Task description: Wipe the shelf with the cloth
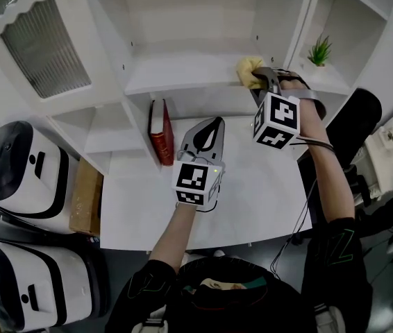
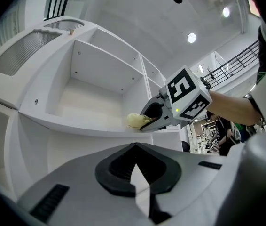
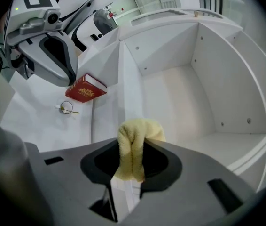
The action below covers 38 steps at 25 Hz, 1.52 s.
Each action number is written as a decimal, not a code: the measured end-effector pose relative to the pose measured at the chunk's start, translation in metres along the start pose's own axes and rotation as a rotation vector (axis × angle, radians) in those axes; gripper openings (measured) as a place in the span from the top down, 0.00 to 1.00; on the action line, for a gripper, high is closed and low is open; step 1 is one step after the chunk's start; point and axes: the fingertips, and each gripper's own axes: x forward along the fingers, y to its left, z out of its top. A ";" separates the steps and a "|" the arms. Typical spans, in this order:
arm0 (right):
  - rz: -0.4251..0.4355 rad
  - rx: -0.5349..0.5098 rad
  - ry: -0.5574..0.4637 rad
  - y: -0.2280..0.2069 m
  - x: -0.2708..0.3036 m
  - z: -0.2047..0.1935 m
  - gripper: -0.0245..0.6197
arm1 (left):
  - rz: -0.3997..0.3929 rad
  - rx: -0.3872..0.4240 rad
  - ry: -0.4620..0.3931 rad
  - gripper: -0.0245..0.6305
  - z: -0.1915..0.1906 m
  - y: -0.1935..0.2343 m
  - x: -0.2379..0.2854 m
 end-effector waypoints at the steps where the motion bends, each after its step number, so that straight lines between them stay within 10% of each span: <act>1: -0.007 0.007 0.011 -0.001 0.000 -0.006 0.78 | -0.009 0.000 -0.003 0.97 0.001 -0.005 0.002; 19: -0.068 0.212 -0.020 0.007 -0.024 -0.035 0.78 | 0.012 0.038 -0.053 0.97 0.036 -0.023 -0.010; 38: -0.004 0.953 -0.376 0.077 -0.076 -0.084 0.78 | 0.051 0.025 -0.015 0.97 0.007 -0.048 -0.012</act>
